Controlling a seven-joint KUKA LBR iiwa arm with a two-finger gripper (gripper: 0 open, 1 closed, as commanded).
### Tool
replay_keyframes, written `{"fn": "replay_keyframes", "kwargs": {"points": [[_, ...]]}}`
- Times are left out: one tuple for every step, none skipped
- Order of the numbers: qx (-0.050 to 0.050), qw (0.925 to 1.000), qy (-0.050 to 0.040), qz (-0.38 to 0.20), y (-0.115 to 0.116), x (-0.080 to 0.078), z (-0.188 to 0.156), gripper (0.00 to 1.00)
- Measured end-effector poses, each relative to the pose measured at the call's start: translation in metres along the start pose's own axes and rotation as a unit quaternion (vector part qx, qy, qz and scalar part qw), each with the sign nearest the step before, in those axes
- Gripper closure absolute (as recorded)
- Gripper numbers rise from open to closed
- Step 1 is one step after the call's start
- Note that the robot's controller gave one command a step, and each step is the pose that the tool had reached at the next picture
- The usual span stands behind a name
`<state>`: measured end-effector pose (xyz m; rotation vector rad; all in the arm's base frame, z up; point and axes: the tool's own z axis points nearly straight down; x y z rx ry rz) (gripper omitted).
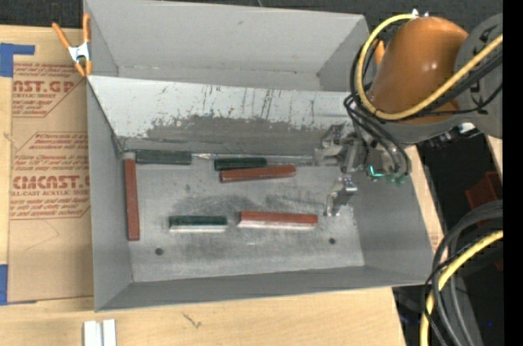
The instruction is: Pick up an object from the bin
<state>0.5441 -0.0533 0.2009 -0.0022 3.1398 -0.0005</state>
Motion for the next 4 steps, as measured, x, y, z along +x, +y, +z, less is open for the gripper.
{"fn": "replay_keyframes", "kwargs": {"points": [[0.000,1.0000,-0.0025,-0.003,0.010,0.004,0.061,0.00],[0.001,0.9986,-0.0040,-0.053,0.011,0.039,0.123,1.00],[0.001,0.9986,-0.0040,-0.053,0.011,0.039,0.123,1.00],[0.000,0.9992,-0.0001,-0.041,-0.008,0.044,-0.009,1.00]]}}
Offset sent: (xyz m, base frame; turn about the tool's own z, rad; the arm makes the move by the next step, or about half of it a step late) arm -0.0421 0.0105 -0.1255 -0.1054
